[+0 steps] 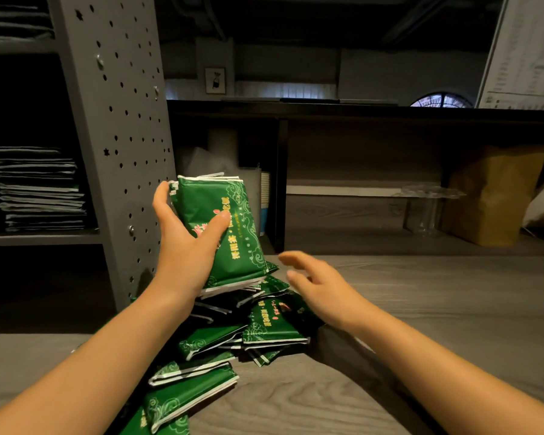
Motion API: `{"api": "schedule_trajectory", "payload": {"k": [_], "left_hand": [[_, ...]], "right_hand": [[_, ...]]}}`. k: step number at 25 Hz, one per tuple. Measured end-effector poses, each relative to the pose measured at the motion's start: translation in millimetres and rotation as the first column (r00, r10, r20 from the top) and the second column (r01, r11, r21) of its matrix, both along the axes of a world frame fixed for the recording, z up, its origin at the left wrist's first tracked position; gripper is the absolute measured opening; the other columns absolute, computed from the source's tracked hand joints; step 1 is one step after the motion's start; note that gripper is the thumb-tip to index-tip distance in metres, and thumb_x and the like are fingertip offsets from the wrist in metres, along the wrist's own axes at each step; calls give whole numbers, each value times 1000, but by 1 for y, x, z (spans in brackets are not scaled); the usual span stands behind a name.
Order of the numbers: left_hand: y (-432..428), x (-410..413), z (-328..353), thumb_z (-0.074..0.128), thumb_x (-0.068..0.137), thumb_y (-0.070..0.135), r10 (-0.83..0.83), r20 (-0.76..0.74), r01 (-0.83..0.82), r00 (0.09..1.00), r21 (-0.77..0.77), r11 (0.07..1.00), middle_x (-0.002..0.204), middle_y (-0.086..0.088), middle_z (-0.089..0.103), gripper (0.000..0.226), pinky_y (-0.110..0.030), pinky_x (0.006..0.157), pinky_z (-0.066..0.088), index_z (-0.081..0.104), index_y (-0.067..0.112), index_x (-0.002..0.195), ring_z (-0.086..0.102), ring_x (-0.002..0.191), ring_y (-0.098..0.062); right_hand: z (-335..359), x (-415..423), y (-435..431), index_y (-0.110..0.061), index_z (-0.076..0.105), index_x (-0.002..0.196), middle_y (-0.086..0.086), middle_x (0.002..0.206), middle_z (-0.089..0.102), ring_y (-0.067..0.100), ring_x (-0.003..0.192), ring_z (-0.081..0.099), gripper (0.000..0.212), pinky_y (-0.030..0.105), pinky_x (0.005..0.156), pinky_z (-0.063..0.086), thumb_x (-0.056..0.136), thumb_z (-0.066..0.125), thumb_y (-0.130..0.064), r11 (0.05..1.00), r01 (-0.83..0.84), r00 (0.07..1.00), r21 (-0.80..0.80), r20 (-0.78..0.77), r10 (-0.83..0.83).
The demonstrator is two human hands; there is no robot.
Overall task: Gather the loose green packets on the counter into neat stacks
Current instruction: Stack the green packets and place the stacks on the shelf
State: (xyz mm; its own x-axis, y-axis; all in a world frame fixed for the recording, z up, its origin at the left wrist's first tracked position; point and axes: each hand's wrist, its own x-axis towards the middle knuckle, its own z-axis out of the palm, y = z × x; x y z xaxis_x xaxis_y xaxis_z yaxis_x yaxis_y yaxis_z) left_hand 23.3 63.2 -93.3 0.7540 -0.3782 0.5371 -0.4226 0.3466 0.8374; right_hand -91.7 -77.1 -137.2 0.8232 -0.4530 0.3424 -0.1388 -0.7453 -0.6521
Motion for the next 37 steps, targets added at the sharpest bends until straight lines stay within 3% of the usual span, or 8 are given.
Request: {"api": "schedule_trajectory", "payload": {"k": [5, 10, 15, 19, 23, 29, 33, 37], "left_hand": [[0, 15, -1, 63, 87, 15, 65, -26, -65, 998, -11, 998, 134, 3, 41, 75, -43, 100, 45, 14, 28, 144, 51, 117, -17], [0, 18, -2, 63, 87, 17, 63, -34, -63, 997, -1, 998, 135, 0, 41, 75, -41, 97, 47, 15, 29, 144, 52, 117, -20], [-1, 10, -3, 63, 88, 18, 17, -11, -17, 1000, 19, 1000, 127, 8, 43, 77, -35, 93, 48, 13, 29, 145, 53, 110, -12], [-2, 6, -6, 62, 89, 18, -11, -12, 12, 1000, 55, 998, 113, 21, 42, 76, -13, 69, 46, 12, 31, 145, 51, 93, 7], [-3, 3, -9, 62, 88, 18, -24, -1, 24, 1000, 93, 995, 129, 9, 38, 77, -15, 71, 44, 12, 32, 145, 51, 99, 0], [-5, 2, -15, 65, 86, 20, -71, 6, 70, 997, 112, 991, 137, 5, 40, 79, -44, 97, 47, 13, 36, 143, 52, 118, -18], [-6, 2, -16, 65, 86, 20, -94, 10, 93, 995, 119, 989, 138, 4, 40, 80, -28, 79, 52, 13, 36, 144, 53, 117, -17], [-7, 2, -17, 64, 86, 19, -93, 2, 92, 996, 144, 985, 137, 3, 41, 79, -15, 63, 46, 14, 36, 144, 54, 113, -16]], "right_hand": [[-14, 11, 5, -20, 19, 150, 3, 153, 28, 21, 140, 24, 58, 33, 114, 20, 99, 40, -37, 950, -132, 921, -282, -390, 12], [4, 0, 4, -27, 42, 140, 5, 132, 42, 24, 124, 37, 56, 37, 103, 32, 92, 41, -56, 865, -78, 870, -497, -457, -184], [33, -30, -12, -19, 66, 105, 5, 107, 65, 20, 98, 60, 56, 35, 89, 47, 86, 43, -66, 977, -3, 809, -211, -574, -121], [41, -39, -25, -17, 61, 87, 0, 87, 62, 22, 90, 59, 42, 33, 78, 45, 88, 48, -58, 946, 79, 739, -315, -618, -268], [27, -34, -26, -11, 52, 110, 11, 117, 58, 28, 104, 55, 49, 35, 83, 45, 87, 55, -54, 907, 116, 717, -406, -598, -359], [32, -36, -26, -17, 41, 133, 5, 123, 53, 20, 101, 57, 67, 36, 91, 50, 78, 75, -32, 966, 243, 802, -89, -542, -252], [37, -38, -30, -25, 36, 135, 4, 113, 55, 25, 97, 63, 72, 39, 88, 54, 76, 76, -16, 972, 227, 826, 55, -540, -162], [46, -47, -38, -29, 26, 144, 6, 134, 46, 25, 105, 60, 83, 39, 90, 53, 78, 73, -12, 980, 194, 814, 51, -566, -131]]}}
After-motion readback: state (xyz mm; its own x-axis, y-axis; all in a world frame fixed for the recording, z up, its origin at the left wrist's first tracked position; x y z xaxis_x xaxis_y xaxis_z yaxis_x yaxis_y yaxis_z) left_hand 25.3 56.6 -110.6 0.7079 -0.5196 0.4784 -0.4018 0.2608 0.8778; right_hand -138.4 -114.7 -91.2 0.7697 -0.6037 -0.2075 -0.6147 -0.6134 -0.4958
